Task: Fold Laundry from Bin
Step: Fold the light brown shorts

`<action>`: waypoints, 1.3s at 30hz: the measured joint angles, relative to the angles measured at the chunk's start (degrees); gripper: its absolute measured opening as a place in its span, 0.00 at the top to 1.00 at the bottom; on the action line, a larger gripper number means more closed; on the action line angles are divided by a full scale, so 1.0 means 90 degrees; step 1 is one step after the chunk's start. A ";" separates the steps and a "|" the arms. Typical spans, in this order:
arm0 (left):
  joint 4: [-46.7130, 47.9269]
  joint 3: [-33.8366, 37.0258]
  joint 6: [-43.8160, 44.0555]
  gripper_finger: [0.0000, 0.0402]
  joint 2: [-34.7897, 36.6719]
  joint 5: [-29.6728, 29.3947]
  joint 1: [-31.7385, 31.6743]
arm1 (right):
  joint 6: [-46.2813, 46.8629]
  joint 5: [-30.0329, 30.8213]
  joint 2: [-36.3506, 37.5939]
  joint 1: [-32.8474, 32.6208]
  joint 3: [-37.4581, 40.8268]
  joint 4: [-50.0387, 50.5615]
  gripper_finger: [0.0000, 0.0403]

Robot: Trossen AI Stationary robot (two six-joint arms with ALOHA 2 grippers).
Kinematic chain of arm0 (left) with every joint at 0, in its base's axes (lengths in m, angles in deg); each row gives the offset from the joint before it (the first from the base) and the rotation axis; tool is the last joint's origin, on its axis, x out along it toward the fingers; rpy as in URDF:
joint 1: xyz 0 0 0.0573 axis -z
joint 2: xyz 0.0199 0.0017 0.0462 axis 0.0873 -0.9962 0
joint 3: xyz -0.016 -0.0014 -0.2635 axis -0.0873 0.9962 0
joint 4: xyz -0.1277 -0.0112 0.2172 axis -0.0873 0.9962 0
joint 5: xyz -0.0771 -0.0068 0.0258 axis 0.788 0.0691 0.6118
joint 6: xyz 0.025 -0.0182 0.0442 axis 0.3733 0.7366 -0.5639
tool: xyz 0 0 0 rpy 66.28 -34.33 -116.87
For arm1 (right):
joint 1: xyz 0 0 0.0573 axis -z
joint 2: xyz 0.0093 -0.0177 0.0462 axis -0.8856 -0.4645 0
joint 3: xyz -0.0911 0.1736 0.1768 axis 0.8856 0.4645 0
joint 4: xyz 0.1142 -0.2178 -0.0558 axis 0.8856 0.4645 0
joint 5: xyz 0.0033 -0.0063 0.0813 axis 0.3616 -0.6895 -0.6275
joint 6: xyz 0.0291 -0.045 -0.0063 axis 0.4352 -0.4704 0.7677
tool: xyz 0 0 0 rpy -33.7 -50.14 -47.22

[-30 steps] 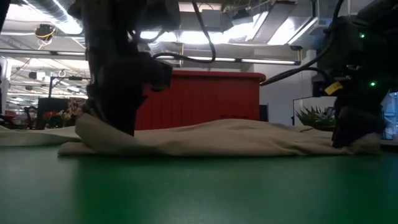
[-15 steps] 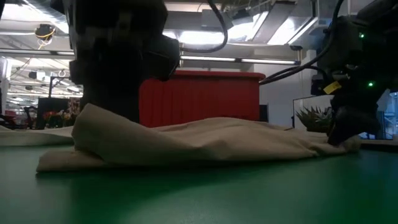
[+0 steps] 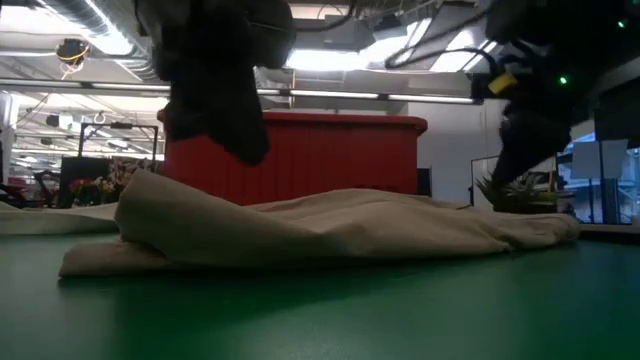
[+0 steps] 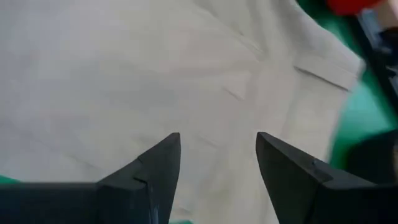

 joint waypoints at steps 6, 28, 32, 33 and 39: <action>0.1043 -0.0007 -0.0163 0.83 0.0271 -0.0999 -0.0531 | 0.0013 -0.0952 0.0000 0.0000 0.0071 -0.0465 0.48; 0.2307 -0.0005 -0.0125 0.83 -0.0836 -0.1519 -0.1160 | 0.0172 -0.0557 0.0000 0.0007 0.1367 -0.1245 0.48; 0.2292 -0.0010 -0.0127 0.83 -0.0926 -0.1020 -0.1099 | 0.0172 -0.0542 0.0000 0.0007 0.1455 -0.1417 0.48; 0.2288 -0.0015 -0.0124 0.83 -0.0940 -0.0917 -0.1061 | 0.0171 -0.0531 0.0000 0.0010 0.1471 -0.1493 0.48; 0.2081 -0.0024 0.0150 0.83 -0.0953 -0.0415 -0.0665 | 0.0108 -0.0045 0.0000 0.0010 0.1488 -0.1702 0.48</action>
